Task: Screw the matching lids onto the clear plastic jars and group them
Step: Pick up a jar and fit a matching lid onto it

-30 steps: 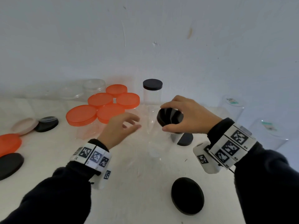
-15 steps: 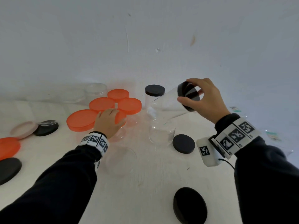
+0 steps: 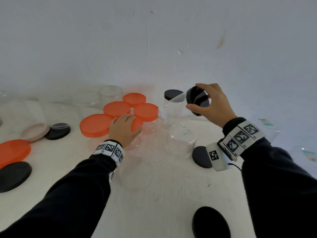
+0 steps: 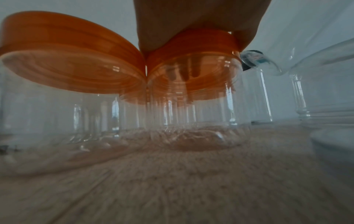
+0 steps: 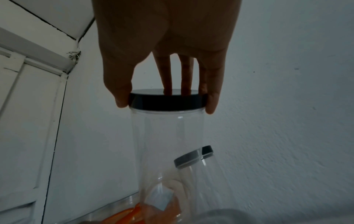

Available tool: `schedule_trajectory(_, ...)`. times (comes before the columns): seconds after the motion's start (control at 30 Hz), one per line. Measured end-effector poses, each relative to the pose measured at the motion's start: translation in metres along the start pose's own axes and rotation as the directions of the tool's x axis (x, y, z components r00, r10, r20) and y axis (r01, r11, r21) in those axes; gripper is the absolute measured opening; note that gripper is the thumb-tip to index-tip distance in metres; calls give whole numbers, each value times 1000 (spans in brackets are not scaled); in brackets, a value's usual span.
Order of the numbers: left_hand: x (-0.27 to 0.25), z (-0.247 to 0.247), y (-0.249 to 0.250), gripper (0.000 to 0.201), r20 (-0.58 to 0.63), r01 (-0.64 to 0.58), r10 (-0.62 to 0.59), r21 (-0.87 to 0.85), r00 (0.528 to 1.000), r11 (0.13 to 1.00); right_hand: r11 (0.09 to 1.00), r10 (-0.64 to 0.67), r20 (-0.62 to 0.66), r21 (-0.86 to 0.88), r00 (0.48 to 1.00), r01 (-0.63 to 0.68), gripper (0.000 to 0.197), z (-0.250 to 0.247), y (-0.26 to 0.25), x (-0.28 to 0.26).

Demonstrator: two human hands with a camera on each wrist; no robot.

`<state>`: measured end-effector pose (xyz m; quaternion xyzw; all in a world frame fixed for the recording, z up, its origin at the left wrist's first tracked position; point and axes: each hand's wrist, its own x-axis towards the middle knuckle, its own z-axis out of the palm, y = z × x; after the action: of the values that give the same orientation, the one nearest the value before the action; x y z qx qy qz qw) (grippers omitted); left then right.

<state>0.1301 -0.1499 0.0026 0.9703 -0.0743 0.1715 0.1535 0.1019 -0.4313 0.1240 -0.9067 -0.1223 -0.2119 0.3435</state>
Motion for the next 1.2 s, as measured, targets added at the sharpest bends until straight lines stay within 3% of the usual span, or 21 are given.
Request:
schedule_trajectory(0.27,0,3,-1,86,-39,0,-1,-33,999,999,998,-13,165,-60,986,23,64,7,-10,24)
schedule_trajectory(0.5,1,5,-2,85,-47,-2,0,-30,999,1000,982,-21,331,-168,943,81,63,12,-27,46)
schedule_trajectory(1.2,2,7,-1,85,-48,5,-7,-30,999,1000,956,-38,475,-240,879,171,57,3,-49,68)
